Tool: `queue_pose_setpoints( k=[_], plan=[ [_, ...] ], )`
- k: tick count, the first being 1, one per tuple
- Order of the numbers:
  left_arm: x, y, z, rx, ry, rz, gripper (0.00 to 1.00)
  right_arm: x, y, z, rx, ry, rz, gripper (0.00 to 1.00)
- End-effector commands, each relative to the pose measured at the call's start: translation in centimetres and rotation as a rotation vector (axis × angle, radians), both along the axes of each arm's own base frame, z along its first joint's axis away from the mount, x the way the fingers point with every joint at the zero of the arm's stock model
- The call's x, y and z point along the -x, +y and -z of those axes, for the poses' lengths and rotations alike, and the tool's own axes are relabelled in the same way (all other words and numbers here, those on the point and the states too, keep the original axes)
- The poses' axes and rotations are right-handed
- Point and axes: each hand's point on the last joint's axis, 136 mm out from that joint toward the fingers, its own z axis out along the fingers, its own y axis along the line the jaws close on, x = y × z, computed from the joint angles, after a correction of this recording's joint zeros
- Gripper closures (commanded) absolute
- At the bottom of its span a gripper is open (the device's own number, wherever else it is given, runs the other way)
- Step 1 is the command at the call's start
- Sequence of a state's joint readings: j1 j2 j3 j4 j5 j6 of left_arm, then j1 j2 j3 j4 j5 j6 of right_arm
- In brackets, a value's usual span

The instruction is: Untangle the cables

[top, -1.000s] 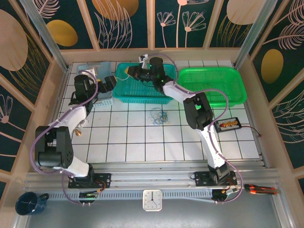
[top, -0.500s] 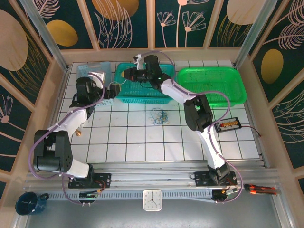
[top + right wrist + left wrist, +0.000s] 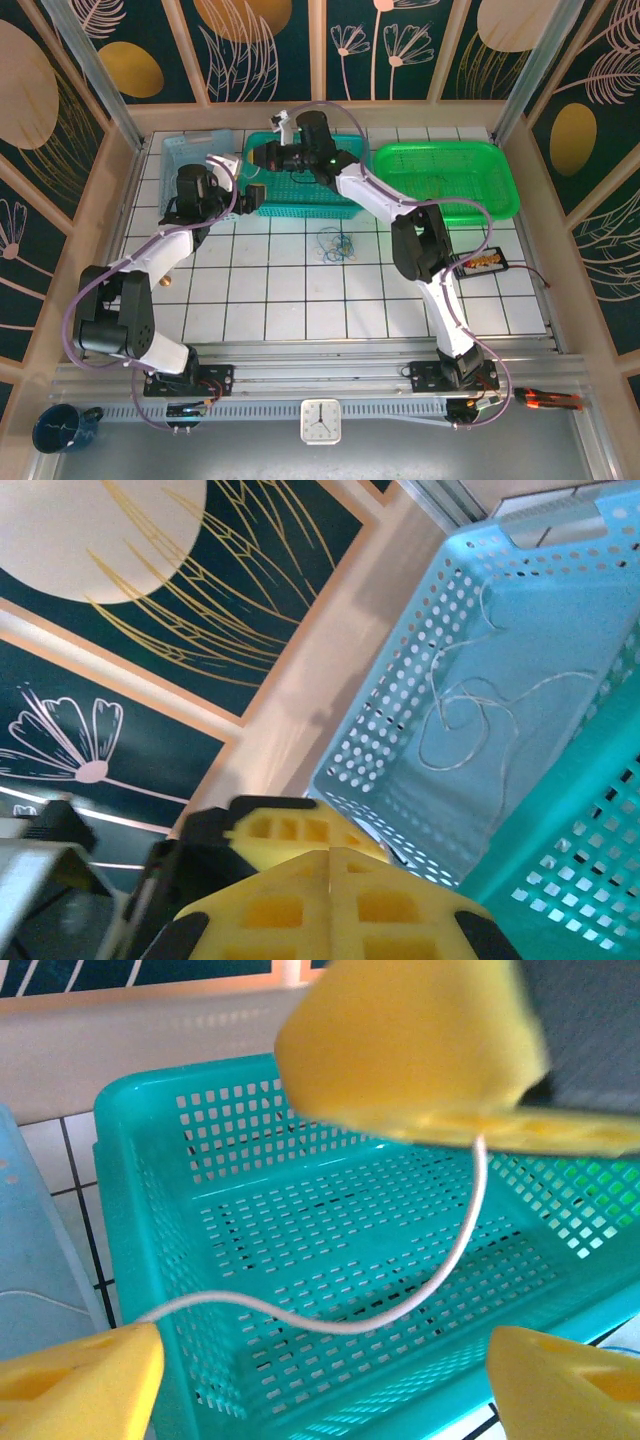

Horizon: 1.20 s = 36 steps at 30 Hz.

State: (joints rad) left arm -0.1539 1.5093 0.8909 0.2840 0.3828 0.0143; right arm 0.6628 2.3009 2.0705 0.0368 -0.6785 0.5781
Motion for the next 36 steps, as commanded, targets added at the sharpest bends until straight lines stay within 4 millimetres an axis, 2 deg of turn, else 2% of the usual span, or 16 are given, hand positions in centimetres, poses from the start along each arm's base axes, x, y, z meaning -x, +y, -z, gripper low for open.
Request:
queue_pose_setpoints(
  k=[1, 7, 10, 12, 15, 16, 17, 21, 22, 24, 28, 32, 33, 36],
  plan=[
    [-0.7, -0.1, -0.9, -0.005, -0.043, -0.004, 0.21, 1.5, -0.2, -4.4, -0.058, -0.071, -0.021, 1.00],
    [-1.1, -0.3, -1.8, 0.032, -0.072, -0.014, 0.40, 2.0, -0.2, -4.5, -0.073, -0.063, -0.026, 1.00],
    [-1.2, -0.4, -1.9, 0.048, -0.071, -0.010, 0.56, 2.1, -0.1, -4.2, -0.081, -0.052, -0.029, 1.00],
    [-1.2, -0.6, -1.9, 0.058, -0.071, -0.005, 0.70, 2.2, -0.1, -4.2, -0.087, -0.047, -0.030, 1.00],
    [-1.3, -0.5, -1.9, 0.071, -0.070, -0.017, 0.99, 2.3, 0.0, -4.3, -0.096, -0.044, -0.031, 1.00],
    [-1.3, -0.4, -1.8, 0.076, -0.069, -0.024, 1.00, 2.2, -0.1, -4.5, -0.098, -0.047, -0.028, 1.00],
    [-1.4, -0.2, -1.8, 0.083, -0.066, -0.041, 1.00, 2.2, -0.2, -4.6, -0.099, -0.049, -0.024, 0.94],
    [-2.1, 1.0, -2.0, 0.102, -0.066, -0.127, 1.00, 1.8, -1.7, -5.6, -0.100, -0.065, 0.031, 0.51],
    [-2.3, 1.5, -2.1, 0.106, -0.067, -0.159, 1.00, 1.6, -2.4, -5.5, -0.095, -0.062, 0.052, 0.42],
    [-2.9, 2.9, -2.3, 0.115, -0.062, -0.230, 1.00, 1.5, -4.0, -5.8, -0.099, -0.060, 0.096, 0.32],
    [-4.2, 6.3, -1.9, 0.125, -0.017, -0.389, 1.00, 1.8, -7.1, -5.8, -0.099, -0.050, 0.182, 0.20],
    [-4.7, 9.2, 0.0, 0.114, 0.053, -0.495, 1.00, 2.5, -10.1, -6.6, -0.114, -0.052, 0.272, 0.10],
    [-5.2, 9.6, -0.7, 0.121, 0.041, -0.507, 1.00, 2.7, -10.7, -6.7, -0.115, -0.054, 0.283, 0.10],
    [-5.3, 8.2, -0.9, 0.146, 0.041, -0.408, 1.00, 2.9, -11.7, -6.2, -0.096, -0.060, 0.311, 0.07]
  ],
)
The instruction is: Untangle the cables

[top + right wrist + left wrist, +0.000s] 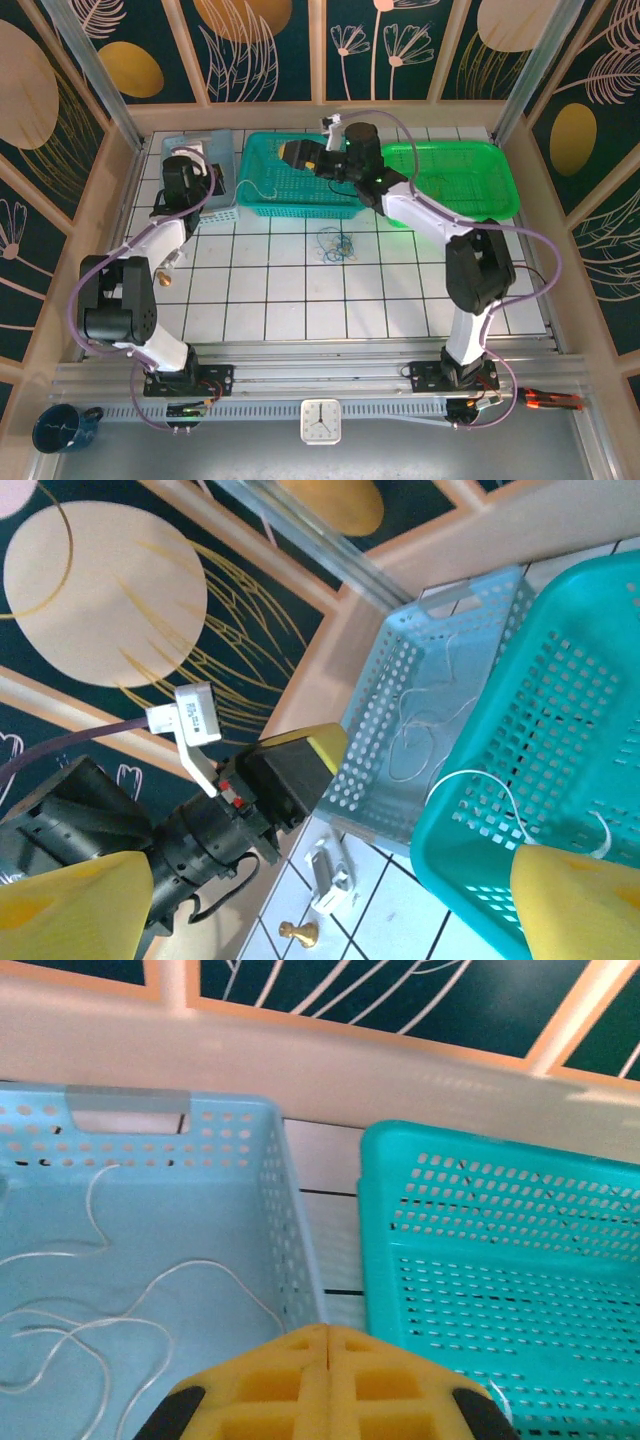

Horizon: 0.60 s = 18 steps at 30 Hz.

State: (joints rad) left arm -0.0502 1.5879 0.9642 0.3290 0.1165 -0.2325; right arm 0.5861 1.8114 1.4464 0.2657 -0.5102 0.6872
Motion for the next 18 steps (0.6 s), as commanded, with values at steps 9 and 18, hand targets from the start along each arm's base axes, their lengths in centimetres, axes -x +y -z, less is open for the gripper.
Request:
queue_pose_setpoints(
  k=[9, 18],
  plan=[
    [-0.8, -3.3, 0.5, 0.064, 0.070, 0.183, 0.52, -2.1, -0.6, 2.3, 0.057, 0.002, 0.025, 0.09],
    [-2.8, -6.1, 2.7, 0.023, 0.154, 0.220, 0.44, -1.8, 0.4, 1.5, -0.034, 0.055, -0.033, 0.11]
  ],
)
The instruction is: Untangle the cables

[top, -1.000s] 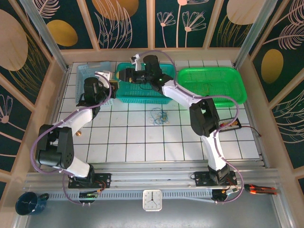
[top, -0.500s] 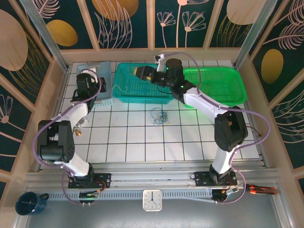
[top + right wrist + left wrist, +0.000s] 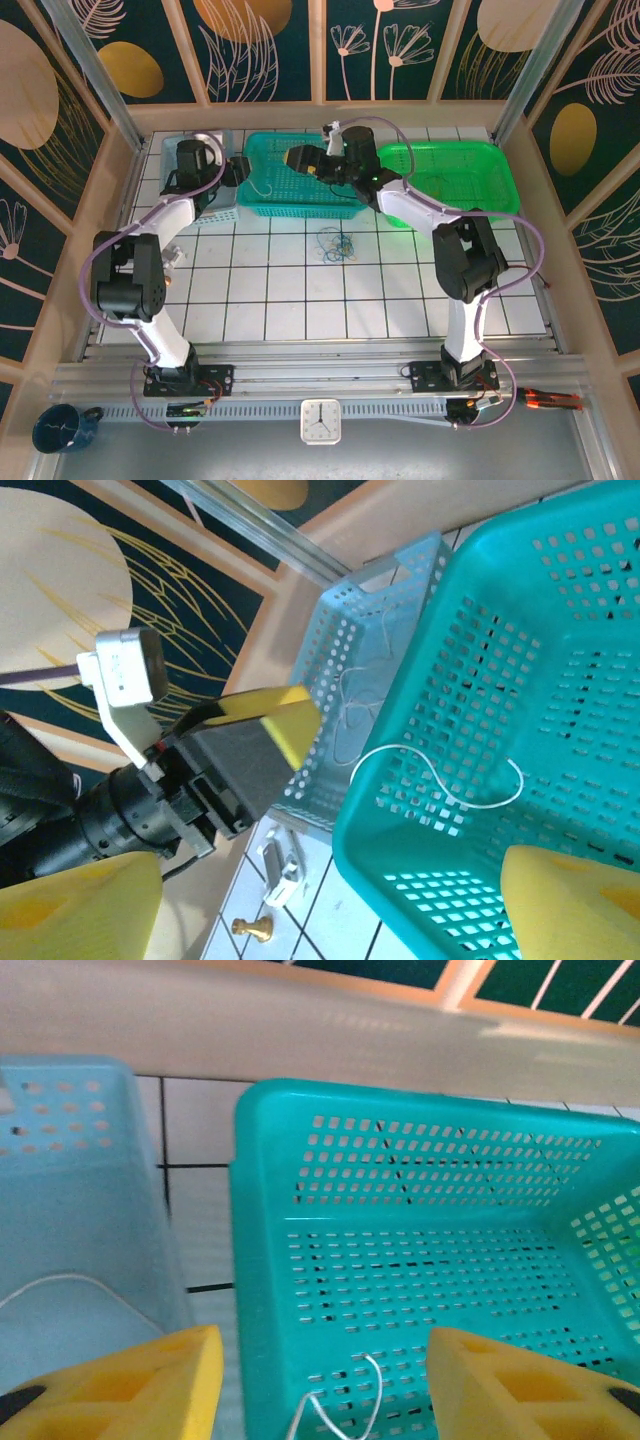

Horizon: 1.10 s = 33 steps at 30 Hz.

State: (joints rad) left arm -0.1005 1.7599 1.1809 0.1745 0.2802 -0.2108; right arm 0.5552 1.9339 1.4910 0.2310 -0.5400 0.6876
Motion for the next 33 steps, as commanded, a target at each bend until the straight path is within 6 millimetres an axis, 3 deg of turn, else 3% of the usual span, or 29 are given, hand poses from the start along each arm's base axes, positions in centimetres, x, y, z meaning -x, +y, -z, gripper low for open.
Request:
queue_pose_setpoints(
  k=[1, 15, 21, 27, 33],
  plan=[
    [-0.2, -0.4, 1.4, -0.028, 0.050, 0.001, 0.44, 0.8, 0.1, -4.4, -0.106, -0.034, -0.024, 0.10],
    [2.1, 0.1, 4.7, -0.063, 0.168, -0.043, 0.42, 1.2, -0.7, -13.2, -0.311, 0.032, 0.032, 0.02],
    [2.2, 0.0, 5.5, -0.048, 0.181, -0.056, 0.45, 0.3, -2.2, -14.7, -0.412, 0.072, 0.016, 0.01],
    [1.6, -0.3, 6.3, -0.056, 0.196, -0.049, 0.53, 0.9, -2.5, -16.6, -0.455, 0.035, -0.026, 0.01],
    [1.0, -0.9, 6.6, -0.061, 0.204, -0.031, 0.54, 0.9, -2.6, -17.2, -0.463, 0.014, -0.033, 0.01]
  ],
)
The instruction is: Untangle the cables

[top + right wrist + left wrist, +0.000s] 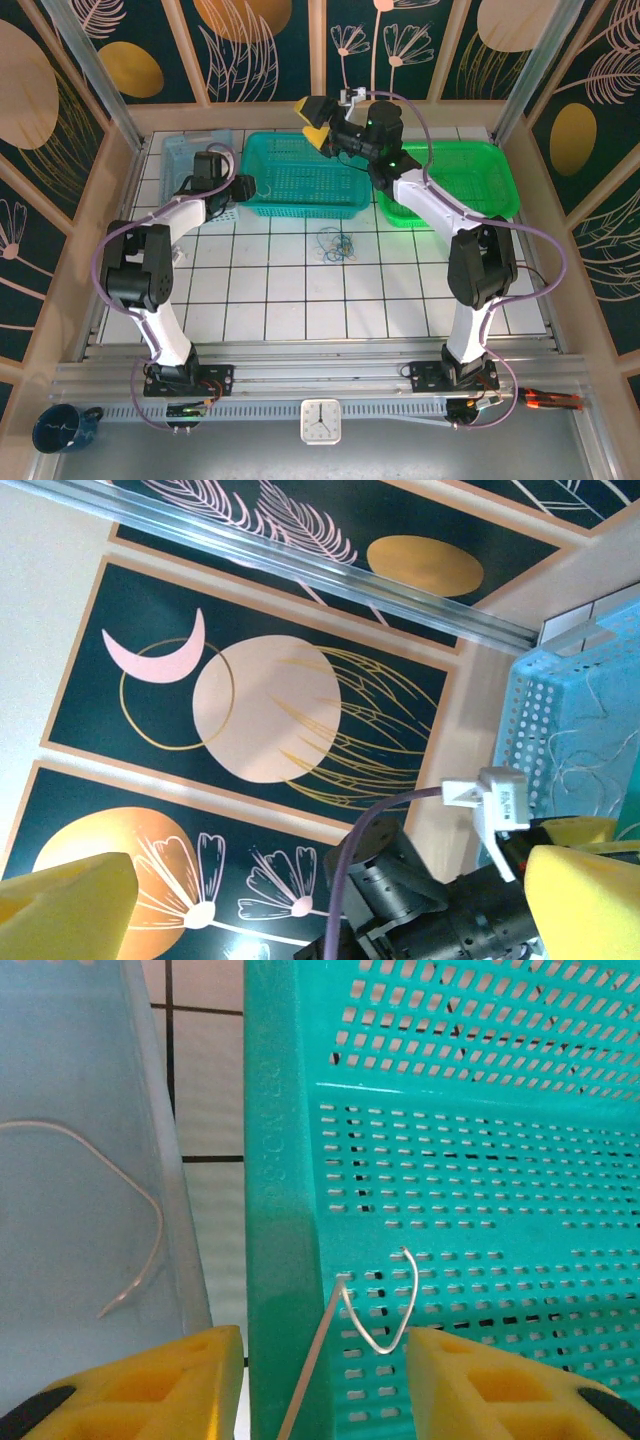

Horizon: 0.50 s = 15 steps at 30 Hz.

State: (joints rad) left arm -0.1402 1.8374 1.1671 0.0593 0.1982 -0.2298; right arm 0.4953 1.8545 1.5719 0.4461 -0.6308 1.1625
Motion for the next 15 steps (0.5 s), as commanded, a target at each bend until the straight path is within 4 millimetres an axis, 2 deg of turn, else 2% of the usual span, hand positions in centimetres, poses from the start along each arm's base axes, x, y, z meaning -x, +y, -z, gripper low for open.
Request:
queue_pose_setpoints(
  k=[1, 3, 5, 11, 13, 15],
  plan=[
    [-0.8, -0.5, -0.4, -0.006, -0.002, 0.012, 0.54, 1.0, -0.4, -4.4, -0.064, -0.100, -0.022, 0.01],
    [-1.0, -0.6, -0.4, -0.010, -0.007, 0.011, 0.54, 0.7, -0.4, -4.3, -0.072, -0.098, -0.021, 0.01],
    [-1.2, -0.5, -0.4, -0.020, -0.009, 0.009, 0.59, 0.6, -0.2, -4.3, -0.079, -0.095, -0.028, 0.01],
    [-1.3, -0.5, -0.1, -0.024, -0.008, 0.015, 0.89, 0.8, -0.2, -4.8, -0.136, -0.101, -0.049, 0.05],
    [-1.2, -0.5, -0.2, -0.022, -0.012, 0.017, 0.98, 0.5, -0.2, -4.0, -0.139, -0.089, -0.040, 0.05],
    [-1.2, -0.7, -0.4, -0.014, -0.020, 0.020, 1.00, 0.0, 0.2, -2.6, -0.138, -0.069, -0.054, 0.07]
  ],
)
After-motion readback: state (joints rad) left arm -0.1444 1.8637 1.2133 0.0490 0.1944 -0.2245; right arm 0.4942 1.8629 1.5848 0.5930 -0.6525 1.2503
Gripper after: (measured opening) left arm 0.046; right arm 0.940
